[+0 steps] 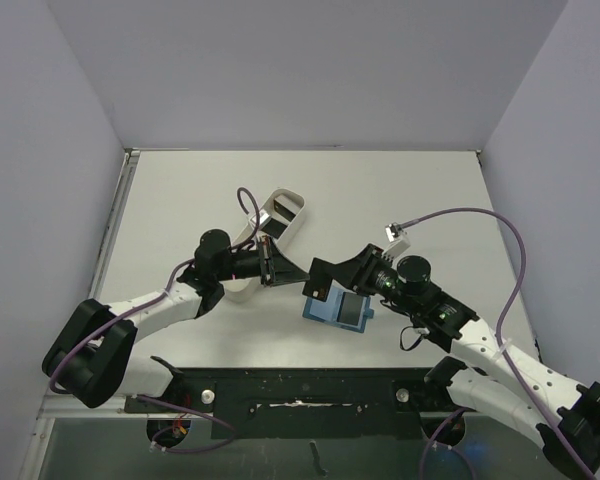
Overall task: Put the credit cards into the card holder
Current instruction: Insert the credit card into the card holder.
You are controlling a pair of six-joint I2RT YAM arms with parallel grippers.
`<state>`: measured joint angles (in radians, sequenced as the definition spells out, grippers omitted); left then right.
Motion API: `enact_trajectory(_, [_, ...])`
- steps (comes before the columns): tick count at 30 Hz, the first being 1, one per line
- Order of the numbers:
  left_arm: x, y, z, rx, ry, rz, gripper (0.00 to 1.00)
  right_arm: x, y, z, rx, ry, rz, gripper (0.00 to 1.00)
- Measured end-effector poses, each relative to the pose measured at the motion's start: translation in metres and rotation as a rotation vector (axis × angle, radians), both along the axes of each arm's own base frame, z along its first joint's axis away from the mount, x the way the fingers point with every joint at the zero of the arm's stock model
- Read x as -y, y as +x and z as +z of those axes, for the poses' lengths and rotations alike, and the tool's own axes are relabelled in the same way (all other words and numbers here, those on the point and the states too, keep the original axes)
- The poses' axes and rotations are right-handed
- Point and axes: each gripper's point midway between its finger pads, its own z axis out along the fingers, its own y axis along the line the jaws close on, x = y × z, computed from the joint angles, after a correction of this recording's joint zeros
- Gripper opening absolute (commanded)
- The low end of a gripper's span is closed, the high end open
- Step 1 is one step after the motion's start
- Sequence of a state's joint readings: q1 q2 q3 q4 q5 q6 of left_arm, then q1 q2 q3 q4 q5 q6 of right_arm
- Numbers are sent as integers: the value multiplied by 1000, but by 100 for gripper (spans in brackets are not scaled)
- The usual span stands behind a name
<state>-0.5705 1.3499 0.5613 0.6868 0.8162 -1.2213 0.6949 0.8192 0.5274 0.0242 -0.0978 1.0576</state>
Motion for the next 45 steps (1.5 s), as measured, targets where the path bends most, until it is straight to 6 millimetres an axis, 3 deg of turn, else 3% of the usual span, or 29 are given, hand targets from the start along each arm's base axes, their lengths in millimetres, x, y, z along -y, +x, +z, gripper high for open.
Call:
enact_trajectory(4, [0,0,3,7,-10,1,1,0,0,0,10,15,0,3])
enact_trajectory(5, [0,0,3,7,-10,1,5,0,0,0,12,22,-1,0])
enact_trajectory(10, [-1,-1,-4,-9,3,4,28,-1,-6,10,51,81,18,0])
enact_trajectory(15, [-1,-1,-10,-10,23,7,40,1,-8,4,50,62,20,0])
enact_trajectory(19, [-3,2,-28,-31,90,36,48,8,-8,-3,59,16,7,0])
enact_trajectory(24, [-9,7,-52,-54,198,74,45,20,-6,-24,43,-88,-20,0])
enact_trajectory(30, [-11,11,-71,-42,323,106,30,33,5,-54,-32,-174,-51,0])
enact_trajectory(35, [-6,13,-86,-16,422,109,21,43,10,-74,-95,-198,-59,0])
enact_trajectory(45, [-4,7,-137,-42,592,83,12,55,14,-115,-222,-212,-46,0])
